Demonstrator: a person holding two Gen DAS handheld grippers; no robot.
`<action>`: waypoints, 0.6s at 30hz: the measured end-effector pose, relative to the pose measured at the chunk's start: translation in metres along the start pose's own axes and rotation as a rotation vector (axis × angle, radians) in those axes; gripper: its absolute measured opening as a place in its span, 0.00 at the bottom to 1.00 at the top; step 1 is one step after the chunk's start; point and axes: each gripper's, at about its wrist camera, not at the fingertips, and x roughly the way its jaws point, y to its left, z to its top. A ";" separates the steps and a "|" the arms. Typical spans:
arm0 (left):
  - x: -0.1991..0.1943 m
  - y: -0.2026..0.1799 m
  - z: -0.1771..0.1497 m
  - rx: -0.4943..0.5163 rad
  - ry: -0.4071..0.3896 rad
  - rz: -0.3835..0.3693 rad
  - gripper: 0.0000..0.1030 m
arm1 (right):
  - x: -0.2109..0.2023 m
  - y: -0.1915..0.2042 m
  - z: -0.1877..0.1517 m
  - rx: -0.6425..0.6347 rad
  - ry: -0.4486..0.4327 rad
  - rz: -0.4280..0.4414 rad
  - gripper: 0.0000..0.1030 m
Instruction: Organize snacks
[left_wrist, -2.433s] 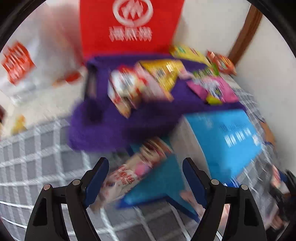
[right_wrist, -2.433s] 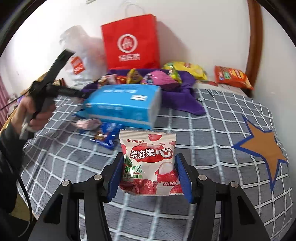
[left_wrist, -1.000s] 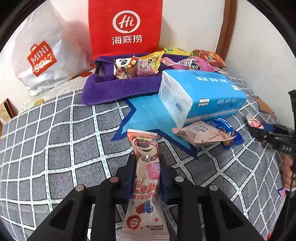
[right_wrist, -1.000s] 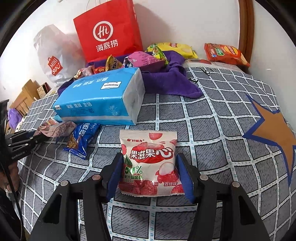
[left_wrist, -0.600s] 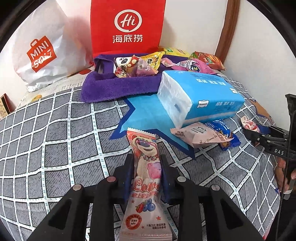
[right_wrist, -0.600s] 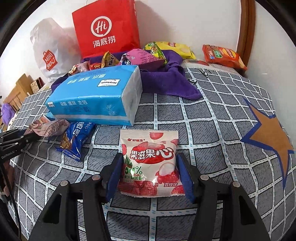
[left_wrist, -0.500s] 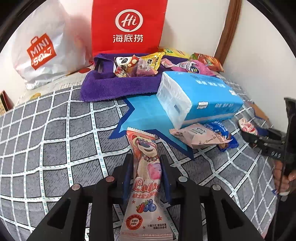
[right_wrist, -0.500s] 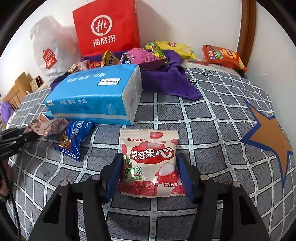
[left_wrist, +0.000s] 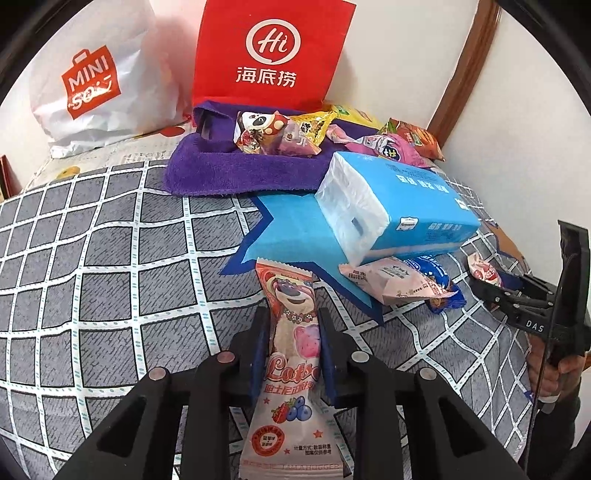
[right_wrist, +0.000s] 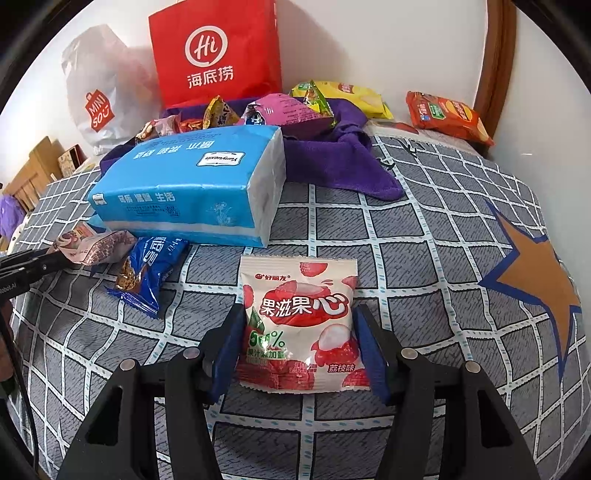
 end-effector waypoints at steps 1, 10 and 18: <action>0.000 0.000 0.000 -0.001 -0.001 -0.001 0.23 | 0.000 -0.001 0.000 0.001 -0.001 0.002 0.56; -0.002 0.004 -0.001 -0.021 0.003 -0.029 0.22 | -0.003 -0.012 0.000 0.047 -0.007 0.027 0.53; -0.019 0.002 -0.010 -0.070 0.070 -0.107 0.22 | -0.040 -0.007 0.005 0.050 -0.040 0.022 0.51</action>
